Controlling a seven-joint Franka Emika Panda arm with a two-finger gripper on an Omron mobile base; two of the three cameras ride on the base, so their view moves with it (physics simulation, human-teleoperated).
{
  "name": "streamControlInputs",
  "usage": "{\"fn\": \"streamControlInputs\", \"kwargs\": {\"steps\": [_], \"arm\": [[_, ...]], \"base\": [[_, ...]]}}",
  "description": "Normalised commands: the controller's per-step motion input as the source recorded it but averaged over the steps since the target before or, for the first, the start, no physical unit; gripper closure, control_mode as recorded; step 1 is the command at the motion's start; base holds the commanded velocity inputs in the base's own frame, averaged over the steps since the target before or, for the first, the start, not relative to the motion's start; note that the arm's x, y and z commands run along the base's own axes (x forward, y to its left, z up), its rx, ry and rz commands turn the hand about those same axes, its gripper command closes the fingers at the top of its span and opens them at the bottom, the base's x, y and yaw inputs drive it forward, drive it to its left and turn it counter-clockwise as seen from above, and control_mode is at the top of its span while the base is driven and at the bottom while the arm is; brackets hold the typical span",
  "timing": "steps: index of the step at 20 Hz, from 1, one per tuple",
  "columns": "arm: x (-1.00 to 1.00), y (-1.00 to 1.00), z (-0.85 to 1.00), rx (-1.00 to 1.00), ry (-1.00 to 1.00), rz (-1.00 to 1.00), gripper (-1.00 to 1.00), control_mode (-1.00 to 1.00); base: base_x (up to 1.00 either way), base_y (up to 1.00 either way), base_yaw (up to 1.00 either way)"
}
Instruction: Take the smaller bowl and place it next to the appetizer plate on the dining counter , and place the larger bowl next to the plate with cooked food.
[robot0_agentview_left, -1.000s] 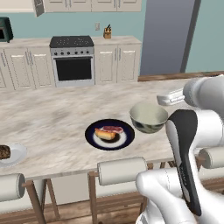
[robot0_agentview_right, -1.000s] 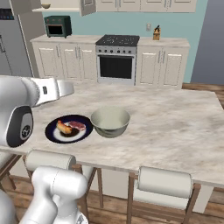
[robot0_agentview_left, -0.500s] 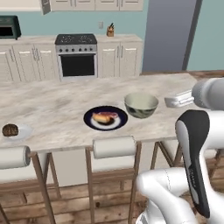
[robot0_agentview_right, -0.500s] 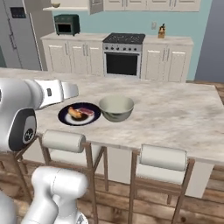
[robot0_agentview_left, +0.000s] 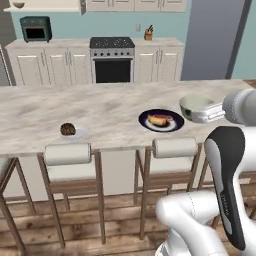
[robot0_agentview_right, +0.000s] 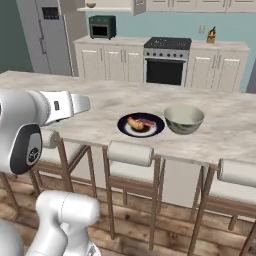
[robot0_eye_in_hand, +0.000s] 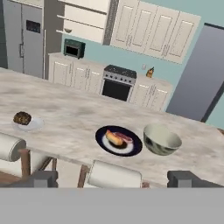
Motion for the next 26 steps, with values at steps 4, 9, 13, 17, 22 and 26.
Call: {"fn": "streamControlInputs", "kwargs": {"steps": [4, 9, 13, 17, 22, 26], "arm": [[0.0, 0.0, 0.0, 0.0, 0.0, 0.0, -1.0, 1.0], [0.0, 0.0, 0.0, 0.0, 0.0, 0.0, -1.0, 1.0], [0.0, 0.0, 0.0, 0.0, 0.0, 0.0, -1.0, 1.0], [0.0, 0.0, 0.0, 0.0, 0.0, 0.0, -1.0, 1.0], [0.0, 0.0, 0.0, 0.0, 0.0, 0.0, -1.0, 1.0], [0.0, 0.0, 0.0, 0.0, 0.0, 0.0, -1.0, 1.0]], "base": [[0.01, 1.0, 0.06], [0.0, 1.0, 0.06], [0.0, 1.0, 0.09], [0.07, 1.0, 0.15], [0.13, 1.0, 0.2], [0.3, 1.0, 0.16]]}}
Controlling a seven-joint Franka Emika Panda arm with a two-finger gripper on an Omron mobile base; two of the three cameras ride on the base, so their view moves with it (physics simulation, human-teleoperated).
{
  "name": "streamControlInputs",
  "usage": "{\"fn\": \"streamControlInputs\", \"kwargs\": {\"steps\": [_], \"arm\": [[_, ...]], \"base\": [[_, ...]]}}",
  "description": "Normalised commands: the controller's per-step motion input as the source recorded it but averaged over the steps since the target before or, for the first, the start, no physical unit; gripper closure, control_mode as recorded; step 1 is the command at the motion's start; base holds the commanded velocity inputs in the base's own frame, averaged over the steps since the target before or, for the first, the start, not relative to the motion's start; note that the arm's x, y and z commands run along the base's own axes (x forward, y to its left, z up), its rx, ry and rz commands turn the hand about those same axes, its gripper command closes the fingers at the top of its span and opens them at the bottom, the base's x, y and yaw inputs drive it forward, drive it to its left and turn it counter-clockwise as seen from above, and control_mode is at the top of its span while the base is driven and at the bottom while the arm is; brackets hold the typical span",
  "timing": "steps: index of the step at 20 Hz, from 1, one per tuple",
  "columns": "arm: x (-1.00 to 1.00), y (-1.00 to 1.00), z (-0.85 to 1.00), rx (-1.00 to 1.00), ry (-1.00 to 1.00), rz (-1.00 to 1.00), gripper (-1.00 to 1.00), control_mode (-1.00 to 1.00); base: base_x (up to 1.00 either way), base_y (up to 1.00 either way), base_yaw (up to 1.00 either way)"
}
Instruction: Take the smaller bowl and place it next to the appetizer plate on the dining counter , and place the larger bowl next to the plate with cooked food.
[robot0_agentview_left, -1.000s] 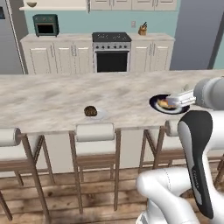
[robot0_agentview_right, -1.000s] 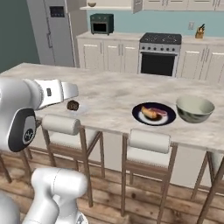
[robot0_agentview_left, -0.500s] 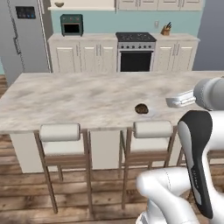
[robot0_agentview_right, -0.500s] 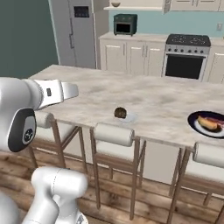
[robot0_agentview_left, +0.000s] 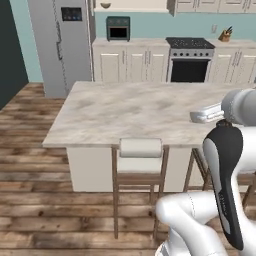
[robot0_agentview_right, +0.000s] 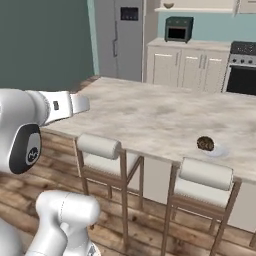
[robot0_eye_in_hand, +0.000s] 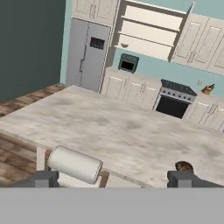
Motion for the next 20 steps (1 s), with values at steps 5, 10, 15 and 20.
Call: {"fn": "streamControlInputs", "kwargs": {"steps": [5, 10, 15, 20], "arm": [[0.0, 0.0, 0.0, 0.0, 0.0, 0.0, -1.0, 1.0], [0.0, 0.0, 0.0, 0.0, 0.0, 0.0, -1.0, 1.0], [0.0, 0.0, 0.0, 0.0, 0.0, 0.0, -1.0, 1.0], [0.0, 0.0, 0.0, 0.0, 0.0, 0.0, -1.0, 1.0]], "base": [[0.57, 1.0, 0.12], [0.74, 1.0, 0.1], [0.85, 1.0, 0.04], [0.73, 1.0, 0.0]]}}
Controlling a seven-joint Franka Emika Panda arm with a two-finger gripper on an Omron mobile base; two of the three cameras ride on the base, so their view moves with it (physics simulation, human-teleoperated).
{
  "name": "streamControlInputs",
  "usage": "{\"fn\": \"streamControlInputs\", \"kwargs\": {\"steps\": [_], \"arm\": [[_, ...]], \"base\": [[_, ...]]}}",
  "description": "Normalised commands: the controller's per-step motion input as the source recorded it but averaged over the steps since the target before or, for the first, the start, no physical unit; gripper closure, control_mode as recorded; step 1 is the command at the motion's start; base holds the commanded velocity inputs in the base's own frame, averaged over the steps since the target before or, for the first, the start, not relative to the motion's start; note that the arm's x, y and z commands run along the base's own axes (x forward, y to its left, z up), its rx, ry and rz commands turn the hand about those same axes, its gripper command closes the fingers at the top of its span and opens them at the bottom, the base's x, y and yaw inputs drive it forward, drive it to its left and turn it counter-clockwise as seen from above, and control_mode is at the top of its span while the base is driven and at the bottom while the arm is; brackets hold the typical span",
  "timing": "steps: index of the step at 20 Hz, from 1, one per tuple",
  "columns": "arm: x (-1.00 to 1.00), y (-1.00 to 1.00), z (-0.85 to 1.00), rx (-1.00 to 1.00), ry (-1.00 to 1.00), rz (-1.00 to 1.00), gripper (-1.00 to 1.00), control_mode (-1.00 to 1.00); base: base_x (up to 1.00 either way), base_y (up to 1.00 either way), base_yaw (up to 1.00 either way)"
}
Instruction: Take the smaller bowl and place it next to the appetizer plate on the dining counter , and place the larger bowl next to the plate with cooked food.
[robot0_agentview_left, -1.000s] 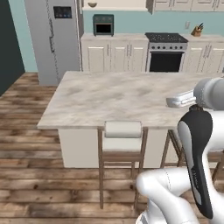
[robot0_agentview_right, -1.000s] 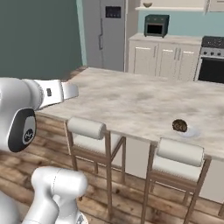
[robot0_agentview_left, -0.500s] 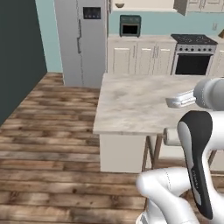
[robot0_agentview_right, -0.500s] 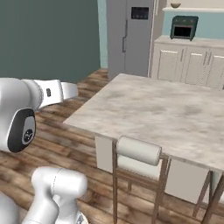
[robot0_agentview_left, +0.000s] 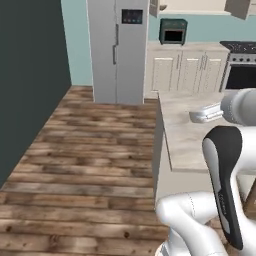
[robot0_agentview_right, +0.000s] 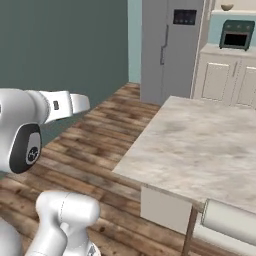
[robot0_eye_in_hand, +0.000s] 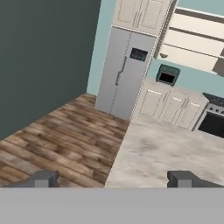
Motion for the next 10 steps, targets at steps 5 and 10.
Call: {"fn": "streamControlInputs", "kwargs": {"steps": [5, 10], "arm": [[0.0, 0.0, 0.0, 0.0, 0.0, 0.0, -1.0, 1.0], [0.0, 0.0, 0.0, 0.0, 0.0, 0.0, -1.0, 1.0]], "base": [[0.55, 1.0, 0.0], [0.61, 0.99, -0.15]]}}
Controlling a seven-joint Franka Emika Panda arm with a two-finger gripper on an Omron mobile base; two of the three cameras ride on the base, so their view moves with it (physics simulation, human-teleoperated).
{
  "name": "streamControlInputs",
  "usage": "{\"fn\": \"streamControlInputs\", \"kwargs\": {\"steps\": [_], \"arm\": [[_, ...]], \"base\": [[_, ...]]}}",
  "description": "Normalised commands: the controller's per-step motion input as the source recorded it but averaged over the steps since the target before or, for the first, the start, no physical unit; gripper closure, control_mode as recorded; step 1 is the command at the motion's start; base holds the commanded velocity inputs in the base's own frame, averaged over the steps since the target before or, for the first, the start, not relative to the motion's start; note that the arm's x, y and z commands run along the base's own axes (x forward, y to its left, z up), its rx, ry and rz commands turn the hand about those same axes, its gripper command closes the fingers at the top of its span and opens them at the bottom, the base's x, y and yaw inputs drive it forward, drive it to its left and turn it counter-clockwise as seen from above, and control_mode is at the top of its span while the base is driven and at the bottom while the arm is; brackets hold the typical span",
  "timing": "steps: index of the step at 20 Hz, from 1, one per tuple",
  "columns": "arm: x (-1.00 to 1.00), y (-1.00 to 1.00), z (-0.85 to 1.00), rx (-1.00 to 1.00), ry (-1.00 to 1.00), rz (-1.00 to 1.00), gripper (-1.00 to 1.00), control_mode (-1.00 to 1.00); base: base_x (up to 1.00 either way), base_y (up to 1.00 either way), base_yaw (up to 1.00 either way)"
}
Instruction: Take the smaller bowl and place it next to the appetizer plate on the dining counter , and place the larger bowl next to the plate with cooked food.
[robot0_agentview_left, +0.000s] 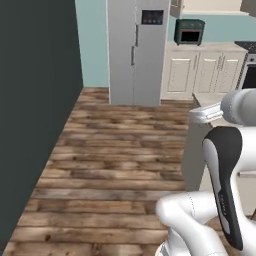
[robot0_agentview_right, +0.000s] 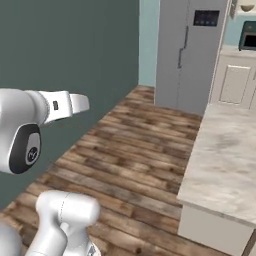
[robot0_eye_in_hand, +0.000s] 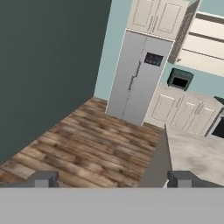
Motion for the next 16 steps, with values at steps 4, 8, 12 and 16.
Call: {"fn": "streamControlInputs", "kwargs": {"steps": [4, 8, 12, 16], "arm": [[0.0, 0.0, 0.0, 0.0, 0.0, 0.0, -1.0, 1.0], [0.0, 0.0, 0.0, 0.0, 0.0, 0.0, -1.0, 1.0], [0.0, 0.0, 0.0, 0.0, 0.0, 0.0, -1.0, 1.0], [0.0, 0.0, 0.0, 0.0, 0.0, 0.0, -1.0, 1.0]], "base": [[0.93, 0.6, -0.25], [1.0, 0.33, -0.22], [1.0, 0.01, -0.19], [1.0, 0.0, -0.18]]}}
